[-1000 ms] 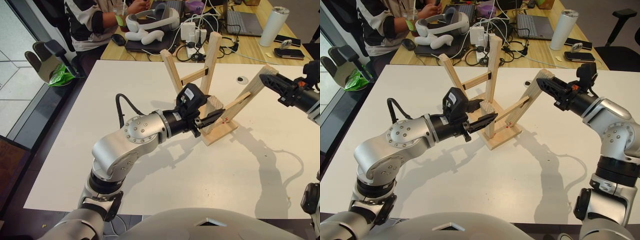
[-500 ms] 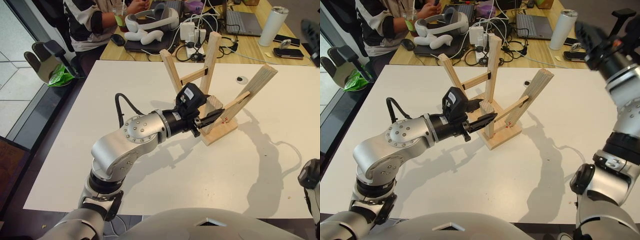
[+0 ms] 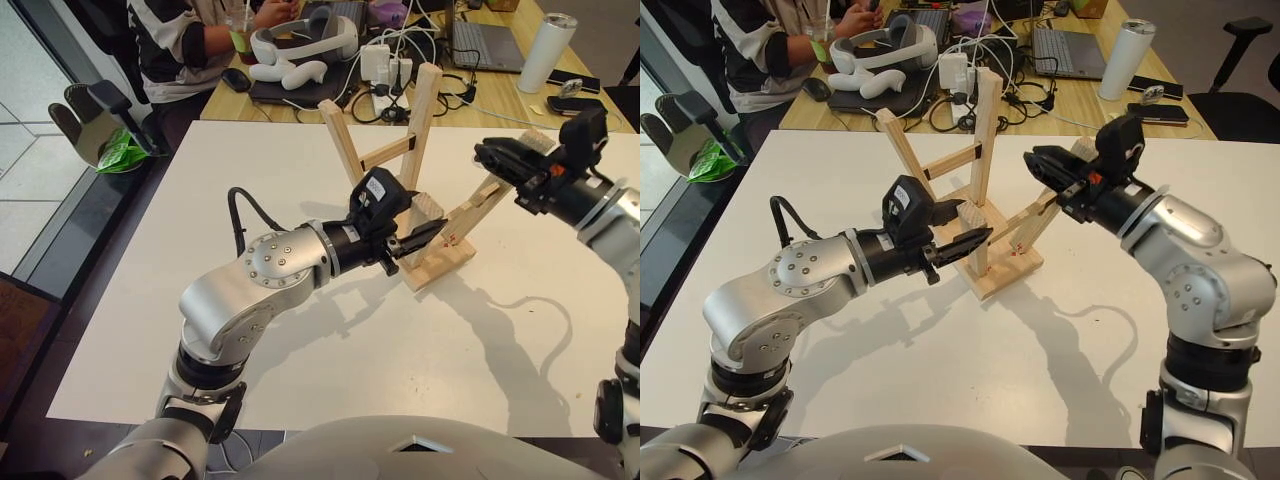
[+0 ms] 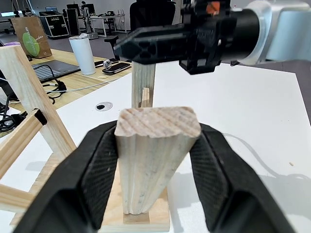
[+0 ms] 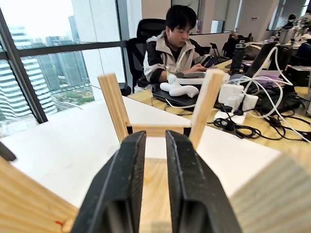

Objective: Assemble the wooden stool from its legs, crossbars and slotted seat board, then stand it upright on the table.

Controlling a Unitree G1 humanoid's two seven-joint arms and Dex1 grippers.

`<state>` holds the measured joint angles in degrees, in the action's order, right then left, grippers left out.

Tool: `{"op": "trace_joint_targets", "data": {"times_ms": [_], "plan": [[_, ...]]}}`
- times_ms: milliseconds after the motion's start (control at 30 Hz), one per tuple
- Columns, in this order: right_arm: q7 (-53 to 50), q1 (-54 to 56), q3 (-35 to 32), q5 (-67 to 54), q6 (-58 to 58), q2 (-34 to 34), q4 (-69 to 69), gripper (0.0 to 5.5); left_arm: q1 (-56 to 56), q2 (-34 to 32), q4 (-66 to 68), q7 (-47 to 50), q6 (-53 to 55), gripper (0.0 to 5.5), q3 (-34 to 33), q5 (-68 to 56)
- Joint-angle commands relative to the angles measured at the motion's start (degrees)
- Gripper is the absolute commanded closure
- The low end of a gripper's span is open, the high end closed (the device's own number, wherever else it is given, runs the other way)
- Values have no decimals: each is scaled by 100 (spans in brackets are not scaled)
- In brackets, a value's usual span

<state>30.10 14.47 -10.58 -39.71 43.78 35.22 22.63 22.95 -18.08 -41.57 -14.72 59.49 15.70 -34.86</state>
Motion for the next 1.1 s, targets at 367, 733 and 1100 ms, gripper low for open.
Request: {"op": "trace_joint_targets", "data": {"times_ms": [367, 733, 1100], "plan": [[-915, -1088, -26, -480, 920, -968, -35, 550, -38, -391, 220, -292, 391, 338, 71, 15], [-2329, -718, -866, -1728, 1879, -1811, -644, 550, 44, -449, 270, -371, 421, 340, 30, 8], [-2425, 1122, -500, -1331, 726, -1735, 342, 550, 40, -493, 275, -406, 448, 340, -64, 12]]}}
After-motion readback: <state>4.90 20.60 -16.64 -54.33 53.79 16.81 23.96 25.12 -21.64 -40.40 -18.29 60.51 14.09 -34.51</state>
